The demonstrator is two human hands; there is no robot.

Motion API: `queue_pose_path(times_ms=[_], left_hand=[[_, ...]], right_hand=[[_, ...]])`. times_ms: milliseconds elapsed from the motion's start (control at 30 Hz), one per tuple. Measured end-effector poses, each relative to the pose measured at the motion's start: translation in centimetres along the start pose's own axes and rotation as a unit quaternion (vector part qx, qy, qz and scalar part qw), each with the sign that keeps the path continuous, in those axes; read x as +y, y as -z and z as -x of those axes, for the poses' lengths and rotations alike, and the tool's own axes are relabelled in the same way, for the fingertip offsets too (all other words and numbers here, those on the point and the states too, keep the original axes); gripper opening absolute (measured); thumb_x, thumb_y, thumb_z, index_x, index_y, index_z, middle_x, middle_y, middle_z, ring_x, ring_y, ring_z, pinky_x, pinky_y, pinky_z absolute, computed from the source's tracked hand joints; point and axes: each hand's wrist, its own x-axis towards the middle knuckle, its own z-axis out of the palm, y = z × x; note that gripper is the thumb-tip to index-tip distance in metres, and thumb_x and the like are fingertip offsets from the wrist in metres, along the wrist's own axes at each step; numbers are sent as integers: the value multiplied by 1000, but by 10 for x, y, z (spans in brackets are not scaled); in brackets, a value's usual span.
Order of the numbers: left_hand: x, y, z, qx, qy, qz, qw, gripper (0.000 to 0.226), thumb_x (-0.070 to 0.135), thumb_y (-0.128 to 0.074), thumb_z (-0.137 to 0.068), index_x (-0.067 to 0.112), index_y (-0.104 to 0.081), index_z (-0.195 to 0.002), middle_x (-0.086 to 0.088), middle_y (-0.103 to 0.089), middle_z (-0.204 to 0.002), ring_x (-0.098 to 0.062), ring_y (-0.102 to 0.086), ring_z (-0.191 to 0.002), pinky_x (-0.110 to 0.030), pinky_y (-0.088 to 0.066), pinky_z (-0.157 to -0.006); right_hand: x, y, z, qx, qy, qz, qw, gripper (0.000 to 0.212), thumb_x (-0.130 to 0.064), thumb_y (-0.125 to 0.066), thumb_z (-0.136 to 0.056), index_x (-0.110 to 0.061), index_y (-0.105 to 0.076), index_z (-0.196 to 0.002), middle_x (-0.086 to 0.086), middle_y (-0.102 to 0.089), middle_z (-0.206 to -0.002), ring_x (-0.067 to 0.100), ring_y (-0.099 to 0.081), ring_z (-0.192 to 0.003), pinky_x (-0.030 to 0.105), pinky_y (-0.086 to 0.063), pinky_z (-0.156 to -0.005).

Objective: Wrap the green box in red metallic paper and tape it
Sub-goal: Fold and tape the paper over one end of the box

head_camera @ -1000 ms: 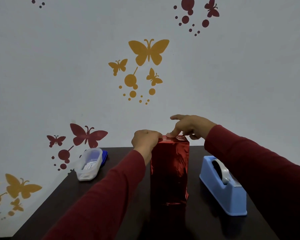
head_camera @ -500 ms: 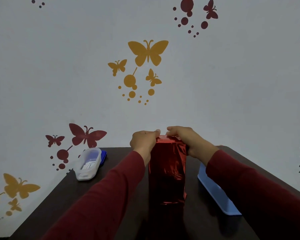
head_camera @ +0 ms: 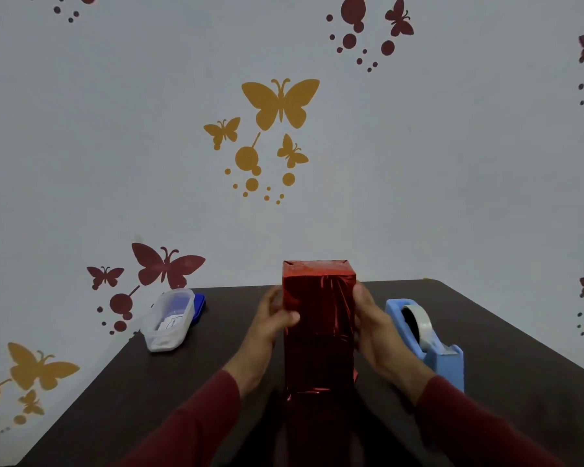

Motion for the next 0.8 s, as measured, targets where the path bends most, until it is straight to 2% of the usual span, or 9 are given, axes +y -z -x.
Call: queue_pose_path(times_ms=[100, 200, 267, 333, 433, 467, 533, 600, 800], left_hand=[[-27, 6, 11, -43, 31, -47, 997, 86, 20, -78, -67, 33, -45, -145, 1, -67, -133, -20, -63, -125, -50, -47, -111], [-24, 13, 8, -33, 19, -76, 996, 86, 16, -82, -76, 36, -40, -149, 2, -64, -137, -16, -64, -124, -38, -53, -100], [-14, 18, 2, -27, 2, -71, 997, 91, 23, -85, -79, 39, -35, -153, 0, -67, -132, -19, -70, -115, -40, -60, -92], [4, 18, -1, -12, -14, -91, 996, 76, 32, -79, -89, 44, -36, -151, 1, -67, -130, -15, -74, -105, -33, -63, -78], [31, 20, -6, 13, -15, -153, 988, 52, 57, -57, -96, 46, -48, -146, 6, -65, -135, -12, -70, -110, -26, -59, -79], [40, 19, -5, 17, 5, -159, 987, 45, 62, -49, -98, 42, -58, -138, 6, -69, -127, -14, -71, -101, -30, -59, -75], [51, 18, -8, 27, 60, -131, 989, 47, 62, -37, -103, 29, -68, -114, 2, -73, -102, -17, -68, -64, -28, -50, -56], [58, 20, -13, 54, 104, -86, 989, 47, 56, -35, -106, 19, -64, -99, -1, -68, -98, -16, -58, -44, -23, -37, -49], [68, 26, -29, 121, 169, -48, 977, 37, 47, -46, -102, 18, -57, -83, 2, -62, -64, -10, -49, -42, -18, -34, -46]], right_hand=[[32, 19, 8, -54, -40, 40, 997, 76, -57, -76, -82, -44, -44, -150, -4, -61, -146, 23, -61, -133, 57, -41, -115], [26, 19, 7, -57, -40, 68, 995, 73, -43, -74, -80, -50, -46, -147, -8, -63, -143, 24, -62, -130, 57, -44, -111], [15, 18, 3, -41, -41, 86, 995, 79, -50, -73, -82, -55, -35, -152, -11, -62, -144, 23, -61, -130, 56, -45, -111], [3, 17, -4, -9, -39, 111, 993, 90, -68, -70, -84, -59, -18, -156, -11, -54, -150, 19, -55, -137, 53, -42, -115], [-13, 11, -13, 9, -18, 119, 993, 65, -69, -52, -92, -44, -41, -152, 1, -53, -152, 17, -54, -134, 49, -41, -118], [-19, 6, -16, 12, -40, 91, 995, 58, -66, -48, -96, -33, -54, -143, 7, -60, -145, 21, -62, -126, 49, -47, -112], [-27, -6, -21, 37, -114, 28, 992, 60, -69, -44, -98, -19, -68, -121, 9, -74, -115, 27, -74, -91, 41, -60, -80], [-31, -11, -24, 36, -151, 0, 988, 65, -71, -39, -99, -14, -68, -114, 4, -69, -107, 23, -67, -57, 27, -51, -53], [-19, -16, -31, 30, -133, -115, 984, 68, -61, -51, -99, -7, -60, -138, 5, -65, -114, 13, -62, -56, 25, -51, -50]])
